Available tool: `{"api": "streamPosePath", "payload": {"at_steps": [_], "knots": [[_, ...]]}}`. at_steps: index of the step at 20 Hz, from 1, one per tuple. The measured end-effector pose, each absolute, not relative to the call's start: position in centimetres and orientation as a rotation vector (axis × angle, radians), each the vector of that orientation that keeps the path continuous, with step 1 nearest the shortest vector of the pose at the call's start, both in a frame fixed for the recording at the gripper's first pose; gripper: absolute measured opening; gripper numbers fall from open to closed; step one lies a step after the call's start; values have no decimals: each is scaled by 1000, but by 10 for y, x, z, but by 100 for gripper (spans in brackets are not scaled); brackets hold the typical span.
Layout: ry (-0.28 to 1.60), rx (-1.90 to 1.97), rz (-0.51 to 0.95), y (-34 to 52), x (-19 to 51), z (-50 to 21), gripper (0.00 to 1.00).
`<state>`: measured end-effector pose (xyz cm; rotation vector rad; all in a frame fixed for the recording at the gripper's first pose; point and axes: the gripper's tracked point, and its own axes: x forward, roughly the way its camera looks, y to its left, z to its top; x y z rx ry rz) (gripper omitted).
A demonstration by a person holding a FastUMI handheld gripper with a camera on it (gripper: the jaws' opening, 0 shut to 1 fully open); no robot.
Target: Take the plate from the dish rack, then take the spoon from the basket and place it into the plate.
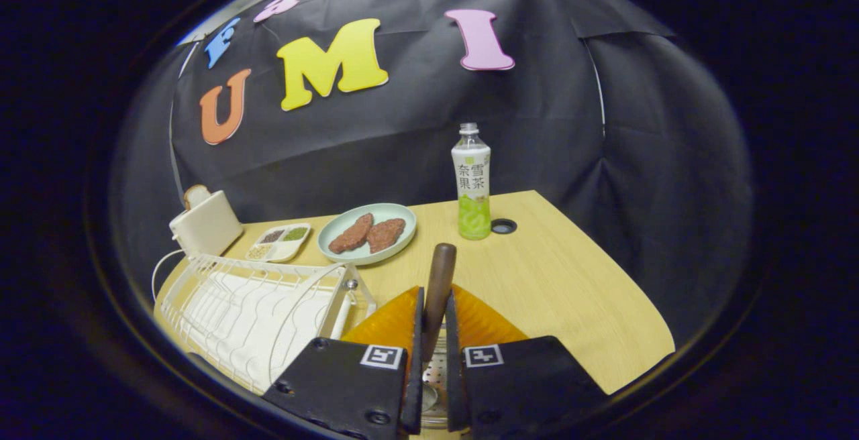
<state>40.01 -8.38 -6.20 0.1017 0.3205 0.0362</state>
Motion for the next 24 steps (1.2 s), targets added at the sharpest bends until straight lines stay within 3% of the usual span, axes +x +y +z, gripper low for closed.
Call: {"api": "streamPosePath", "payload": {"at_steps": [3,11,18,24], "knots": [[272,86,-14,-85,384,-46,13],[98,8,-89,-76,312,45,12],[-36,-56,-30,-34,218,125,12],[-42,-43,49,19,156,135,12]]}}
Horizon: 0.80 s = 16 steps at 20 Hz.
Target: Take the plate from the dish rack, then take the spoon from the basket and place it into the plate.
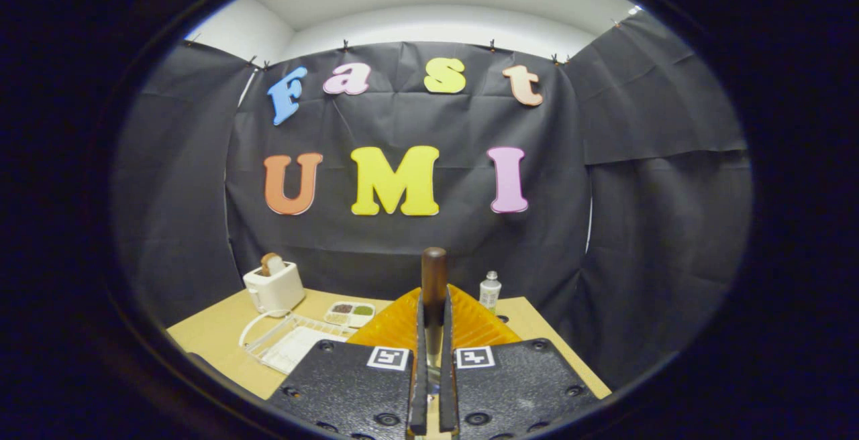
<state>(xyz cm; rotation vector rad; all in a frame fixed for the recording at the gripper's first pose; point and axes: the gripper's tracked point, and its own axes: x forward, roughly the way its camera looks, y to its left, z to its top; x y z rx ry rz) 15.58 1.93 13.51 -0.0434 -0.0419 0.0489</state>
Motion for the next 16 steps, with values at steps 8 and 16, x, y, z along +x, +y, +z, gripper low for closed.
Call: {"api": "streamPosePath", "payload": {"at_steps": [8,16], "knots": [[61,25,155,77,114,16,13],[189,65,143,94,113,-102,13]]}}
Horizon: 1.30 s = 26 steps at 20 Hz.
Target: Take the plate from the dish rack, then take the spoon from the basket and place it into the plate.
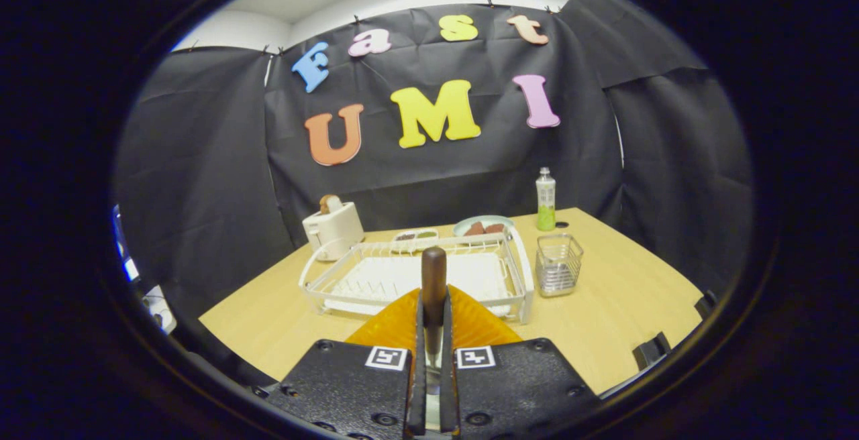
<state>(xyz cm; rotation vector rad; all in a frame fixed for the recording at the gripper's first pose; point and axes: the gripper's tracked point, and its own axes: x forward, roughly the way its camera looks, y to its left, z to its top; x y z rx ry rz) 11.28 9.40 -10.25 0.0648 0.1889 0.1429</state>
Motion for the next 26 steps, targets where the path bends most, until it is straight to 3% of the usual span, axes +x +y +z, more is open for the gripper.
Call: {"api": "streamPosePath", "payload": {"at_steps": [12,14,19,20,26], "knots": [[122,-24,48,69,96,-117,22],[55,-26,34,62,87,-99,34],[30,-35,46,59,61,-84,92],[29,-25,53,60,59,-82,100],[-6,-15,65,56,36,-58,100]]}}
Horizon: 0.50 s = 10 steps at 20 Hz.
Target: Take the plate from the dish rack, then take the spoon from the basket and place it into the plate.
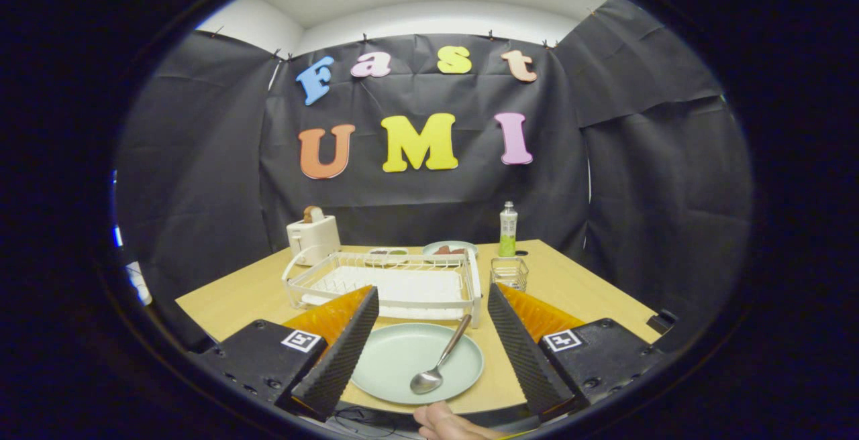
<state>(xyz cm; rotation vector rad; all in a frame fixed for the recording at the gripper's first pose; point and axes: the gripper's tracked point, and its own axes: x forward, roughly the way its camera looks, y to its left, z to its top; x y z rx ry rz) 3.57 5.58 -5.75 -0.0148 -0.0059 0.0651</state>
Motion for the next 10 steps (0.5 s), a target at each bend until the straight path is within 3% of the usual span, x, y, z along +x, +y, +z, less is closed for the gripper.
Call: {"api": "streamPosePath", "payload": {"at_steps": [10], "knots": [[-89,23,53,46,-7,-27,100]]}}
